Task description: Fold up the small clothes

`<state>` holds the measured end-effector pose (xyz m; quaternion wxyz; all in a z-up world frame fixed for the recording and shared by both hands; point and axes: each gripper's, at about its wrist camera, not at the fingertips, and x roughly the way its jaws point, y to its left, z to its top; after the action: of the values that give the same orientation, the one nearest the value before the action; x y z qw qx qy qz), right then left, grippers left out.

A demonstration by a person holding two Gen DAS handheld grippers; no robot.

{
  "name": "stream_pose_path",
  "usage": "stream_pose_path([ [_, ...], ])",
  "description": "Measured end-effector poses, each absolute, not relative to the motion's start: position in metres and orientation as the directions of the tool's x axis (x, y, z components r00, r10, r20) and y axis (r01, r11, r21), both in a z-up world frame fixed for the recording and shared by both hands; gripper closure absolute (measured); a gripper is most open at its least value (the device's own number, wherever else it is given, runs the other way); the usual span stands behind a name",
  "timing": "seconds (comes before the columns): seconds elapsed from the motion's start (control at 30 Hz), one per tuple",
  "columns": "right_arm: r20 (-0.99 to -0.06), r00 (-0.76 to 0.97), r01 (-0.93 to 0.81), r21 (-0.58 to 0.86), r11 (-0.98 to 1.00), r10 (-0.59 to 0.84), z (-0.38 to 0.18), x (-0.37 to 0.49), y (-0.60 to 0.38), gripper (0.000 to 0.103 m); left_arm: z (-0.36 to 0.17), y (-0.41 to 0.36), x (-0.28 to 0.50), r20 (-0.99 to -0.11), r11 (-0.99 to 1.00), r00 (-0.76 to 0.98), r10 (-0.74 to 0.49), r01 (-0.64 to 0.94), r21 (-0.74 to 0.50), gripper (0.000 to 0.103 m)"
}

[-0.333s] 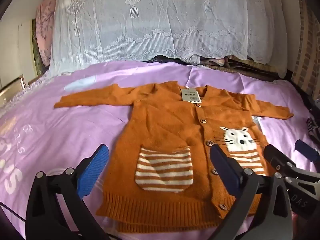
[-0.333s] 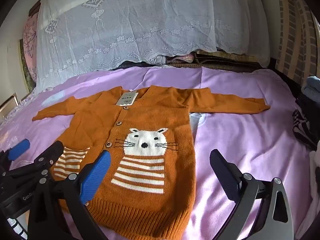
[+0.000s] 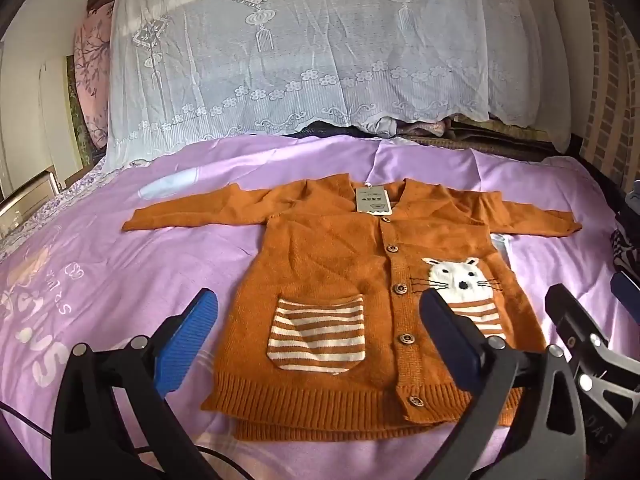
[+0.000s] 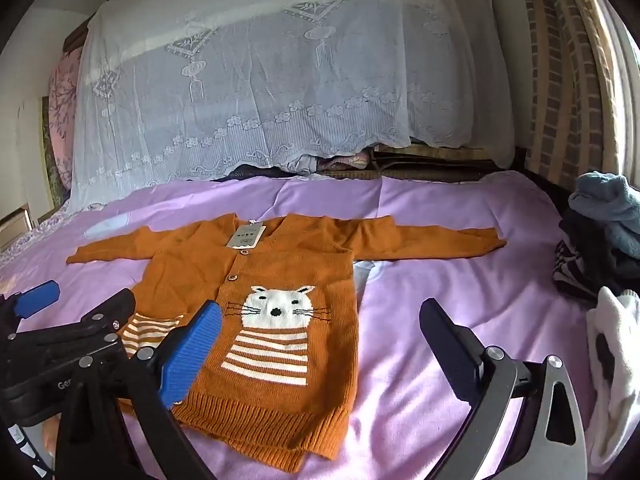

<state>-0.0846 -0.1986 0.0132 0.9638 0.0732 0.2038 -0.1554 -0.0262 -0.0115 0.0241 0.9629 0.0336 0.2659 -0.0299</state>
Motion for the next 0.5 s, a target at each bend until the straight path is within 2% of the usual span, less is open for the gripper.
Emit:
stream_pose_path([
  [0.27,-0.425,0.874,0.306,0.102,0.947,-0.237,0.012,-0.094,-0.209,0.003,0.019,-0.008,-0.031,-0.523,0.998,0.851,-0.041,0.065,0.027,0.004],
  [0.5,-0.43,0.866,0.309,0.057,0.949,-0.256,0.011,-0.087,-0.196,0.003,0.012,-0.01,-0.032,-0.487,0.998,0.874,-0.003,0.03,0.048,0.004],
])
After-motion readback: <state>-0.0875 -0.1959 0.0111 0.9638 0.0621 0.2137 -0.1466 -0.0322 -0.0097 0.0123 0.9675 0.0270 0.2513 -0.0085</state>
